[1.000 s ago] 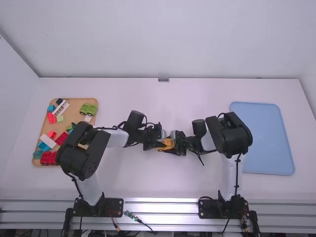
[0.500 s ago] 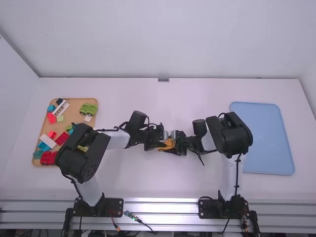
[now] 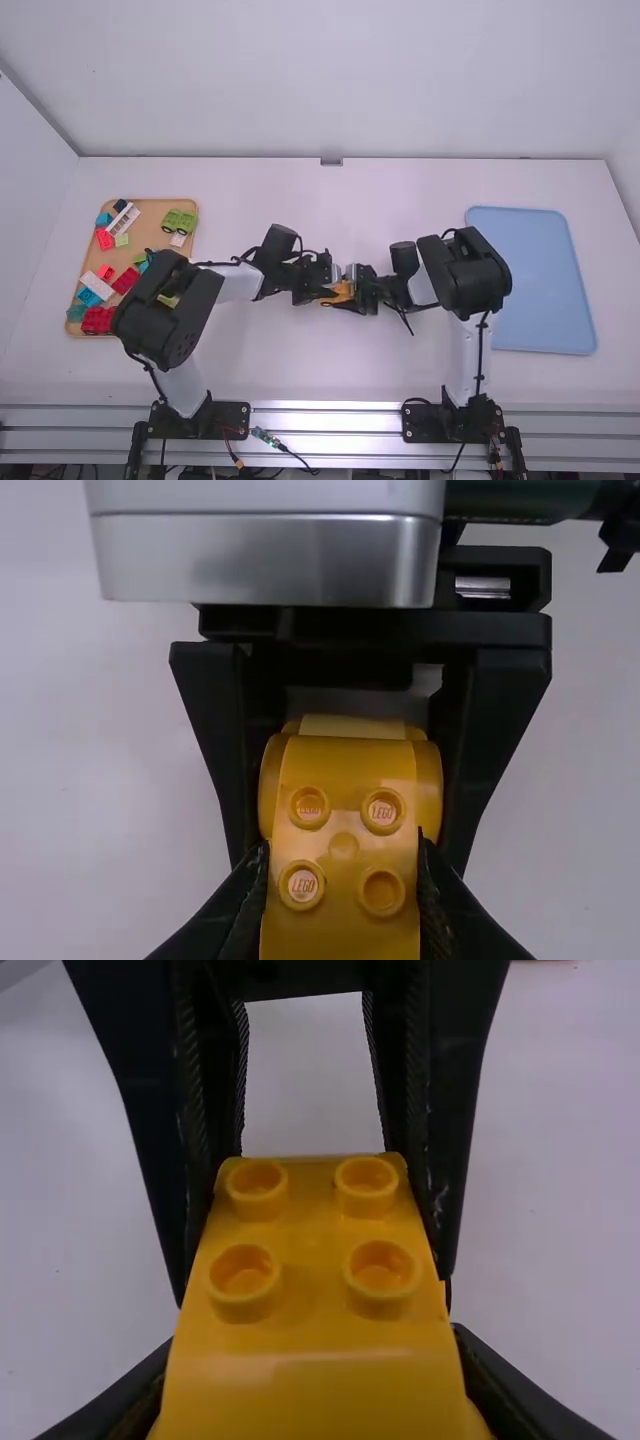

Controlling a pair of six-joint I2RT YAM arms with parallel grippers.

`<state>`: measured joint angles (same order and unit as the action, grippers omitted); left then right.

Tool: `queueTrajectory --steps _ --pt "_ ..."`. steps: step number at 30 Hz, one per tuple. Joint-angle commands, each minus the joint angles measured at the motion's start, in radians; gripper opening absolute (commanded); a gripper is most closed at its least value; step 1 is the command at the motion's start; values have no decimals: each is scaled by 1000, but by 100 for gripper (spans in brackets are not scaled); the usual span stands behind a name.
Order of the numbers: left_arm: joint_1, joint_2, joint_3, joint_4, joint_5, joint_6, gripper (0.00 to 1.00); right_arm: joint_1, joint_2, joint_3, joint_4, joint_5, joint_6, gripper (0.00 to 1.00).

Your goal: Assemble lego blocks to make yellow taxi

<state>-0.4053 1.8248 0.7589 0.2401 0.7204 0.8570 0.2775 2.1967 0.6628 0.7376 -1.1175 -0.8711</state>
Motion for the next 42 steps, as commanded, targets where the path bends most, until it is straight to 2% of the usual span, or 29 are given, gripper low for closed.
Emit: queueTrajectory --steps 1,11,20,24,31,36,42 --pt "-44 45 -28 -11 -110 -30 26 24 16 -8 -13 45 18 50" --pt "-43 45 -26 -4 -109 -31 34 24 16 -8 -13 45 18 50" --pt "-43 45 -26 -1 -109 -31 34 24 16 -8 -14 45 18 49" --pt "-43 45 -26 3 -109 -30 39 24 16 -8 -17 50 18 50" --pt "-39 9 -27 -12 -109 -31 40 24 16 -8 -20 70 29 49" --pt "-32 -29 -27 -32 -109 -31 44 24 16 -8 -20 71 29 50" --pt "-5 -42 -27 -46 -82 -30 45 24 16 -8 -20 71 29 49"
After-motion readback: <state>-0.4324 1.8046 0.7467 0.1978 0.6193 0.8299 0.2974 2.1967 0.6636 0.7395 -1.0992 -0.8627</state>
